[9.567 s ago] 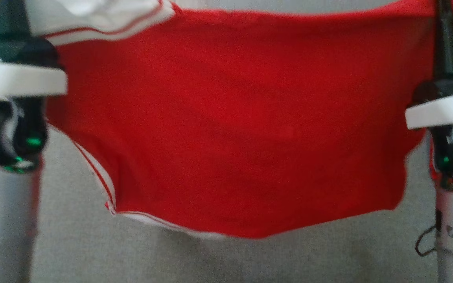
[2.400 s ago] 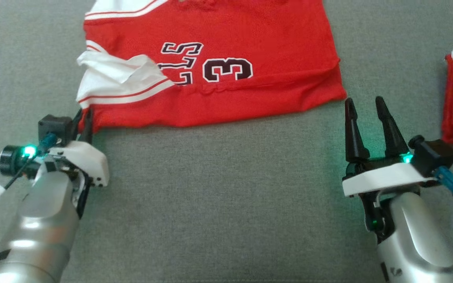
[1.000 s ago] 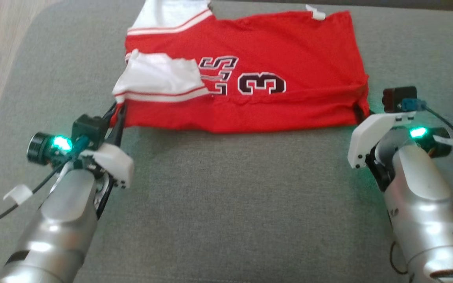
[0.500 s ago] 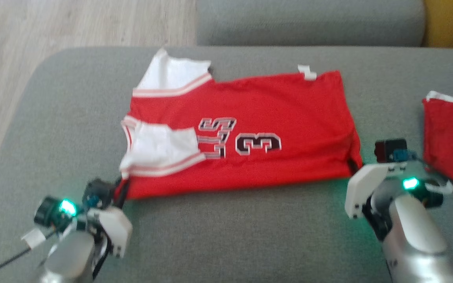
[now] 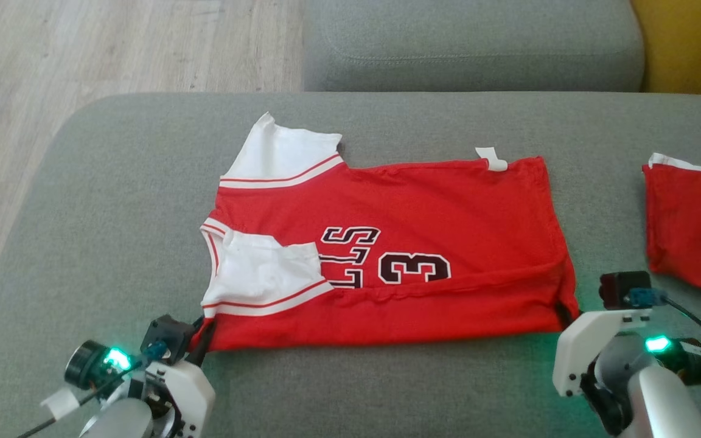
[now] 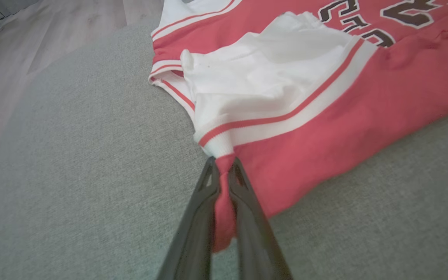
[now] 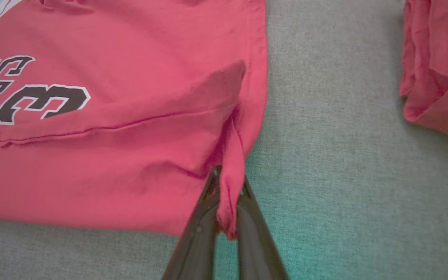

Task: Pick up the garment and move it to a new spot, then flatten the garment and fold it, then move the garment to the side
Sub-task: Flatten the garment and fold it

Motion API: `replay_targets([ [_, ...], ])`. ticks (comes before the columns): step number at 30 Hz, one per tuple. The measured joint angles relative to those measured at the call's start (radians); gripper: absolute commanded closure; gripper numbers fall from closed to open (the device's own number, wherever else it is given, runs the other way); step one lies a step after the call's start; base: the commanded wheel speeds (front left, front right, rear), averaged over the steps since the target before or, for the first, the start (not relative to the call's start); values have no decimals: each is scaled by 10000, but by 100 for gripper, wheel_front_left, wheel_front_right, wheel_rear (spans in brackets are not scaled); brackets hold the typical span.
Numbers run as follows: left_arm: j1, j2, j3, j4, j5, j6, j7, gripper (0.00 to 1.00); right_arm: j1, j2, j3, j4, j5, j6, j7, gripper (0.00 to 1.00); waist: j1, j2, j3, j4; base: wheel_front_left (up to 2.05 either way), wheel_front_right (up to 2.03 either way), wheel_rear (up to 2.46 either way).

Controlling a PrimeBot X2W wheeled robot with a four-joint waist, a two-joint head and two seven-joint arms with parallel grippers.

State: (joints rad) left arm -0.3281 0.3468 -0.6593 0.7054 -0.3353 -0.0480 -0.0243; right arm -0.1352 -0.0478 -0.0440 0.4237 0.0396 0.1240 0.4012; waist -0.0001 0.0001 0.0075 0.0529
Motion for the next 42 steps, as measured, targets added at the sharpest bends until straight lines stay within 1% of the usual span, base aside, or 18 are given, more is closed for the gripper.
replay_targets([
  [1, 64, 50, -2, -213, -13, 58, 86, 100, 74, 2, -13, -136, 54, 0, 21, 87, 0, 0, 33, 9, 0, 0, 0],
  [2, 122, 105, -4, -412, -75, 105, 169, 100, 116, 10, -61, -261, 50, 0, 36, 15, 0, 0, 68, 16, 0, 0, 0],
  [3, 168, 159, -4, -600, -100, 150, 249, 100, 152, 19, -130, -382, 33, 0, -8, 0, 1, 0, 100, 23, 0, 0, 0],
  [4, 264, 247, -2, -959, -107, 234, 431, 100, 190, 25, -278, -537, 65, 0, -198, 0, 1, 0, 160, 33, 0, 0, 0],
  [5, 313, 276, 6, -1108, -178, 314, 477, 84, 201, 21, -305, -600, 138, 0, -341, 0, 1, 0, 186, 34, 0, 0, 0],
  [6, 360, 299, 23, -1254, -222, 408, 510, 7, 213, 21, -330, -658, 188, 0, -522, 0, 2, 0, 203, 31, 0, 0, 0],
  [7, 412, 314, 75, -1402, -272, 506, 508, 0, 214, 21, -326, -713, 209, 0, -734, 0, 2, 0, 216, 27, 0, 0, 0],
  [10, 484, 359, 433, -1847, -368, 1041, 232, 0, 213, 25, -330, -945, 81, 0, -1601, 0, 2, 0, 249, 19, 0, 0, 0],
  [14, 454, 366, 1172, -2562, -612, 1632, -917, 0, 210, 21, -171, -1131, 474, 0, -2974, 0, 1, 0, 265, 22, 0, 0, 0],
  [17, 409, 320, 1442, -3091, -709, 1649, -1843, 0, 210, 21, 334, -1260, 920, 0, -4126, 0, 2, 0, 287, 6, 0, 0, 0],
  [21, 361, 311, 1524, -3749, -431, 1620, -2242, 0, 216, 23, 779, -1277, 1360, 0, -5595, 0, 2, 0, 325, -55, 0, 0, 0],
  [24, 416, 228, 1755, -4190, -332, 1615, -2251, 0, 244, 19, 1041, -1275, 1371, 0, -6169, 0, 1, 0, 370, -118, 0, 0, 0],
  [28, 637, 98, 2132, -4573, -140, 1609, -2286, 0, 253, 19, 1214, -1229, 1486, 0, -6416, 0, 1, 0, 461, -247, 0, 0, 0],
  [34, 456, 142, 2341, -4437, 209, 871, -2295, 0, 161, 19, 1360, -1239, 1563, 0, -6510, 0, 1, 0, 859, -464, 0, 0, 0],
  [36, -154, 347, 2332, -3954, 209, 387, -2163, 0, -25, 17, 1436, -1279, 1586, 0, -6520, 0, 1, 0, 1107, -543, 0, 0, 0],
  [37, -154, 347, 2332, -3954, 209, 387, -2163, 0, -25, 17, 1436, -1279, 1586, 0, -6520, 0, 1, 0, 1107, -543, 0, 0, 0],
  [39, -1090, 625, 2345, -3404, 188, -82, -1916, 0, -304, 13, 1570, -1488, 1595, 0, -6520, 0, 2, 0, 1398, -636, 0, 0, 0],
  [42, -2766, 1016, 2301, -2656, 52, -562, -1421, 0, -776, 8, 1870, -1835, 1647, 0, -6521, 0, 3, -1, 1893, -819, 0, 0, 0],
])
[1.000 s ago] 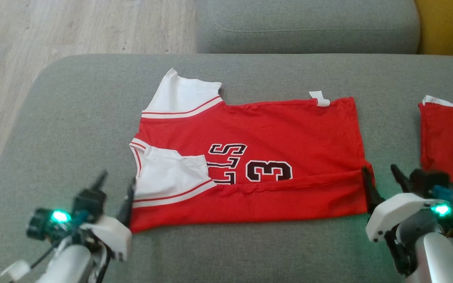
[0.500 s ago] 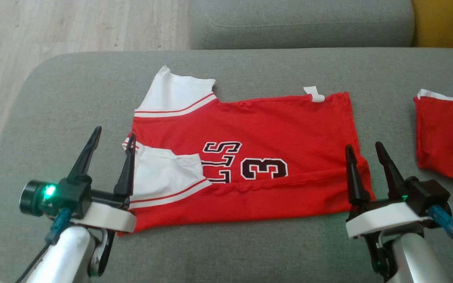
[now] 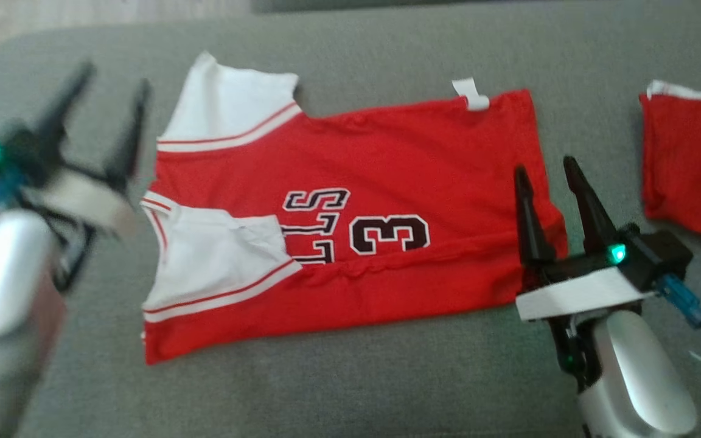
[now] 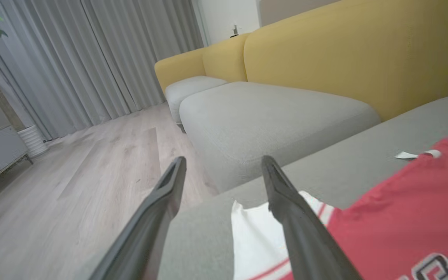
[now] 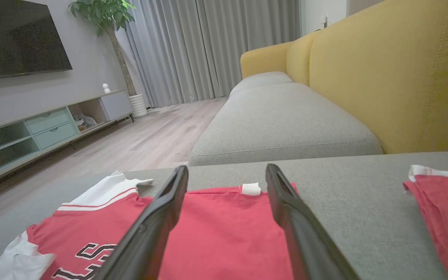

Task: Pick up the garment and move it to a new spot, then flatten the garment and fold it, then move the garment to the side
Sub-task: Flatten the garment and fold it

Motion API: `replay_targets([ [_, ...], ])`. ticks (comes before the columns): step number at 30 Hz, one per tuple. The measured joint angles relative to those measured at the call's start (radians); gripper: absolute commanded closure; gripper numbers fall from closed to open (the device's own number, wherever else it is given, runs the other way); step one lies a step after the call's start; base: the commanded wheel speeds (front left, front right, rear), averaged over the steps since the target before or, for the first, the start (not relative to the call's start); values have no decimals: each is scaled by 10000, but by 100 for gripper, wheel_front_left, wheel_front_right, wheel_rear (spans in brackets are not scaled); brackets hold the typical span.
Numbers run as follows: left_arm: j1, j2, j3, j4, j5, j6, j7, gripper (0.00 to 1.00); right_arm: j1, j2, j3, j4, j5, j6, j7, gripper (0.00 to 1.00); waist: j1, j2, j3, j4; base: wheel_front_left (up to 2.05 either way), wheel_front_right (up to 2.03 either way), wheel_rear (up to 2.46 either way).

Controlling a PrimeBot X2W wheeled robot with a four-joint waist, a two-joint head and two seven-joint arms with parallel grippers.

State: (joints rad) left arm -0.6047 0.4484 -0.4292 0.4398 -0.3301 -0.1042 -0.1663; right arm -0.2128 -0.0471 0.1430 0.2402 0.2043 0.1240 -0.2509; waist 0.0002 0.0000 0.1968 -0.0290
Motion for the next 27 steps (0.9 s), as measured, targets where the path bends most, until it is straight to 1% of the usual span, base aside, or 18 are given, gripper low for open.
replay_targets([
  [2, -1016, 165, -36, 583, -182, -128, 353, 0, -210, 0, 148, -105, -10, 0, 0, 0, 1, 0, 331, -165, 0, 0, 0],
  [3, -1434, 270, -194, 905, -257, -199, 644, 0, -252, 0, 219, -159, -25, 0, 0, 0, 1, 0, 491, -258, 0, 0, 0],
  [5, -2033, 416, -550, 1509, -598, -205, 1231, 0, -250, -4, 353, -286, -35, 0, 0, 0, 1, 0, 792, -457, 0, 0, 0],
  [6, -2240, 476, -779, 1730, -965, -207, 1513, 0, -251, -10, 410, -368, -35, 0, 0, 0, 1, 0, 933, -558, 0, 0, 0],
  [8, -2562, 648, -1377, 2071, -2086, -278, 2393, 0, -271, -10, 527, -543, -35, 0, 0, 0, 2, 0, 1200, -786, 0, 0, 0],
  [10, -2759, 978, -1931, 2184, -3108, -280, 3118, 0, -317, -10, 646, -573, -56, 0, 0, 0, 1, 0, 1422, -1039, 0, 0, 0],
  [12, -3062, 1471, -2502, 2161, -3768, -282, 3616, 0, -323, -13, 662, -729, -59, 0, 0, 0, -1, 0, 1682, -1241, 0, 0, 0],
  [15, -3737, 2169, -3020, 2196, -4418, -280, 3877, 0, -373, -13, 673, -970, 44, 0, 0, 0, 0, 0, 2087, -1479, 0, 0, 0],
  [17, -4210, 2476, -3312, 2253, -4773, -280, 3956, 0, -430, -13, 746, -1118, 44, 0, -2, 0, 0, 0, 2345, -1606, 0, 0, 0],
  [20, -4702, 2673, -3751, 2380, -5267, -280, 4119, 0, -439, -12, 903, -1285, 44, 0, -2, 0, 0, 0, 2685, -1775, 0, 0, 0],
  [23, -4890, 2746, -4034, 2568, -5845, -280, 4245, 0, -448, -12, 982, -1421, 75, 0, -2, 0, 0, 0, 2964, -1926, 0, 0, 0],
  [27, -5212, 2884, -4493, 2721, -6245, -280, 4437, 0, -504, -12, 989, -1515, 165, 0, -2, 0, 0, -1, 3278, -2087, 0, 0, 0],
])
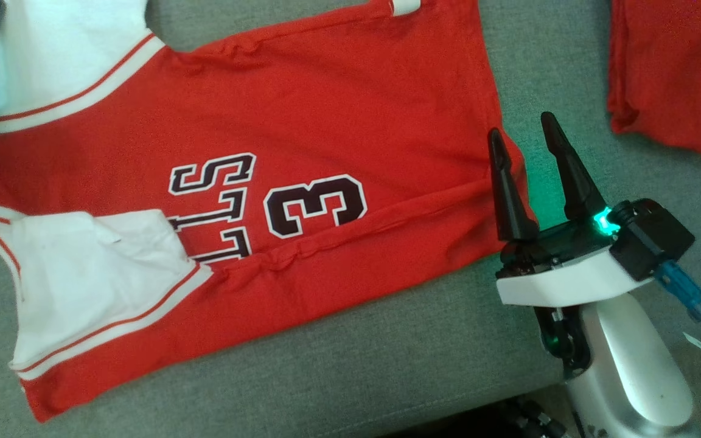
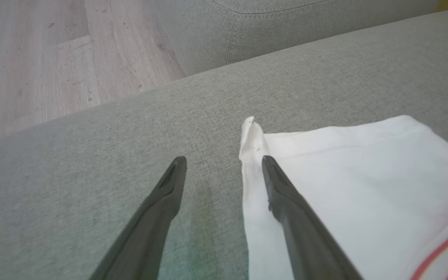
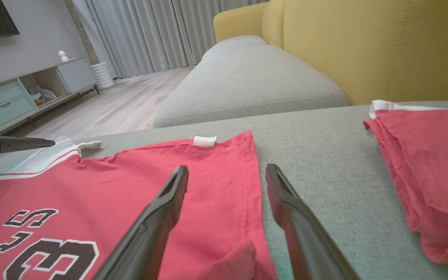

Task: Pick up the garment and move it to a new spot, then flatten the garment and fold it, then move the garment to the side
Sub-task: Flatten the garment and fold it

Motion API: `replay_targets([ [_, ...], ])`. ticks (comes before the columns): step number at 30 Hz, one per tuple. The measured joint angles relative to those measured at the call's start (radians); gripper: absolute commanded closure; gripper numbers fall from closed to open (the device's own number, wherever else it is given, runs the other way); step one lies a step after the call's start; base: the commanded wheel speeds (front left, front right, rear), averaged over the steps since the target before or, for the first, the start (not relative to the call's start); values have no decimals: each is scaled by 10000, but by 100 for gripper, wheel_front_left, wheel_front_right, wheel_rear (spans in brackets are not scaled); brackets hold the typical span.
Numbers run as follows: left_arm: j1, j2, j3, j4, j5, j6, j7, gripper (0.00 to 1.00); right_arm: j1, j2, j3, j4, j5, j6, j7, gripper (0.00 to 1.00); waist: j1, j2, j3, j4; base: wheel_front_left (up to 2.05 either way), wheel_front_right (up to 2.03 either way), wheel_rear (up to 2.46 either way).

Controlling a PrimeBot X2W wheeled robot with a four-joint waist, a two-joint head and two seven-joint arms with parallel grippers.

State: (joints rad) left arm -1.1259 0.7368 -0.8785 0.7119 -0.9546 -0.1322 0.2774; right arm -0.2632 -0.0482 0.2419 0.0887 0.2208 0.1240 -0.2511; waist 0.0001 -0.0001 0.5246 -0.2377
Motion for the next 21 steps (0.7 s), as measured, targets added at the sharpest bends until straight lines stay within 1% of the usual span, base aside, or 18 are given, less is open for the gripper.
replay_targets([
  [12, -733, 96, -1137, 140, -926, 0, 132, 0, -152, 0, 46, -54, 184, 0, 0, 0, -1, 0, 417, -271, 0, 0, 0],
  [13, -797, 113, -1221, 151, -999, 0, 157, 22, -163, 0, 52, -56, 184, 0, 0, 0, -1, 0, 428, -282, 0, 0, 0],
  [14, -856, 125, -1289, 159, -1083, 0, 180, 78, -162, 0, 54, -56, 186, 0, 0, 0, -1, 0, 433, -283, 0, 0, 0],
  [15, -899, 127, -1369, 159, -1147, -2, 178, 100, -162, 0, 52, -54, 186, 0, 0, 0, -2, 0, 433, -277, 0, 0, 0],
  [17, -962, 113, -1547, 121, -1225, -2, 90, 100, -162, 0, 25, -42, 201, 0, 0, 0, -1, 0, 414, -240, 0, 0, 0],
  [21, -978, -2, -1680, 238, -1369, -2, -573, 100, -163, 0, -165, 100, 142, 0, 0, 0, -1, 0, 251, -54, 0, 0, 0],
])
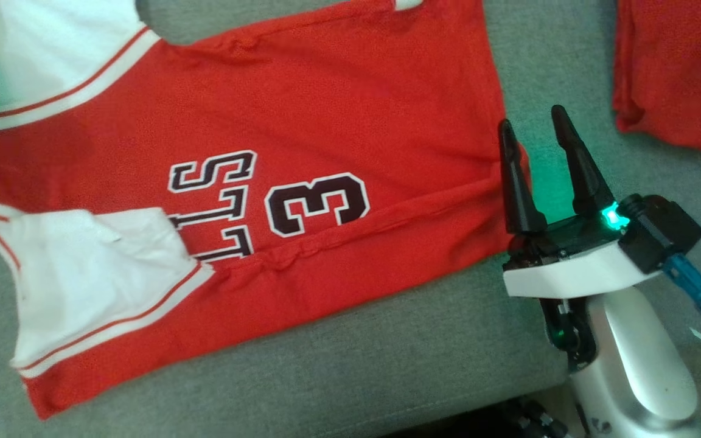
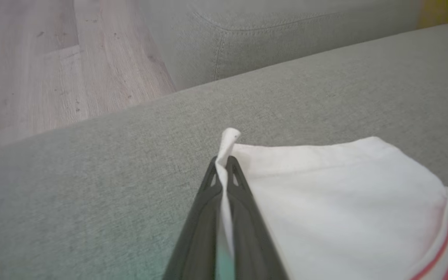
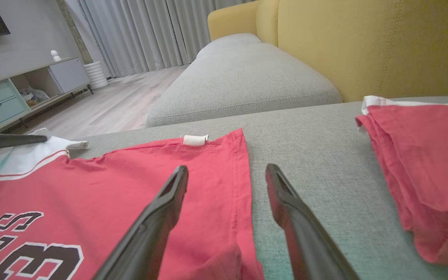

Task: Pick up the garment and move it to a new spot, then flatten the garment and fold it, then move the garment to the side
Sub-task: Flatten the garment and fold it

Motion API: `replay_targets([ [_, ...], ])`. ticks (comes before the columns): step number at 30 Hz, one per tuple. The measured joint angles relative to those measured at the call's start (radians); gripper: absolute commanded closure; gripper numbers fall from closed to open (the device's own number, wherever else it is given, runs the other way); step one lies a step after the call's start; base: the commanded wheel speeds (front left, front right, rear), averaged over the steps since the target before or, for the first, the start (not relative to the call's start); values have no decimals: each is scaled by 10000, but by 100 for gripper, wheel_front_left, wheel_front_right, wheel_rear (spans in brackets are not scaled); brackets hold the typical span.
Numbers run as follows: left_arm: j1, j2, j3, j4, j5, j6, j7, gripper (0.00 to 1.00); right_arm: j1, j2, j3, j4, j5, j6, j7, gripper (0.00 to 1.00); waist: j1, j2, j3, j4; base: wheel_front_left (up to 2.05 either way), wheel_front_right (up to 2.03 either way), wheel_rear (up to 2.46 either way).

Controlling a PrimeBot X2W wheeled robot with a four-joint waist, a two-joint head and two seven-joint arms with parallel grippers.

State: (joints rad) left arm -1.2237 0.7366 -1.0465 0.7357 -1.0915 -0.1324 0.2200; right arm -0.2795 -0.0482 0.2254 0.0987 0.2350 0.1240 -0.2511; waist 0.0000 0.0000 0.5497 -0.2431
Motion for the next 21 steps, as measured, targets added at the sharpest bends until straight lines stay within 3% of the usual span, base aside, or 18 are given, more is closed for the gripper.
replay_targets([
  [8, 15, -947, -838, -251, 188, 2, -1852, 100, -387, -4, -1041, 989, -334, 0, 288, 0, -2, 0, -849, 1020, 0, 0, 0],
  [14, 245, -1342, -966, -957, 194, 2, -2980, 100, -1324, -2, -2088, 1833, -943, 0, 1871, 0, -2, 1, -1514, 2031, 0, 0, 0],
  [21, 886, -1400, -1394, -1985, 454, 8, -3285, 100, -2790, -19, -3126, 3110, -2349, 0, 3762, 0, -3, 1, -2119, 2874, 0, 0, 0],
])
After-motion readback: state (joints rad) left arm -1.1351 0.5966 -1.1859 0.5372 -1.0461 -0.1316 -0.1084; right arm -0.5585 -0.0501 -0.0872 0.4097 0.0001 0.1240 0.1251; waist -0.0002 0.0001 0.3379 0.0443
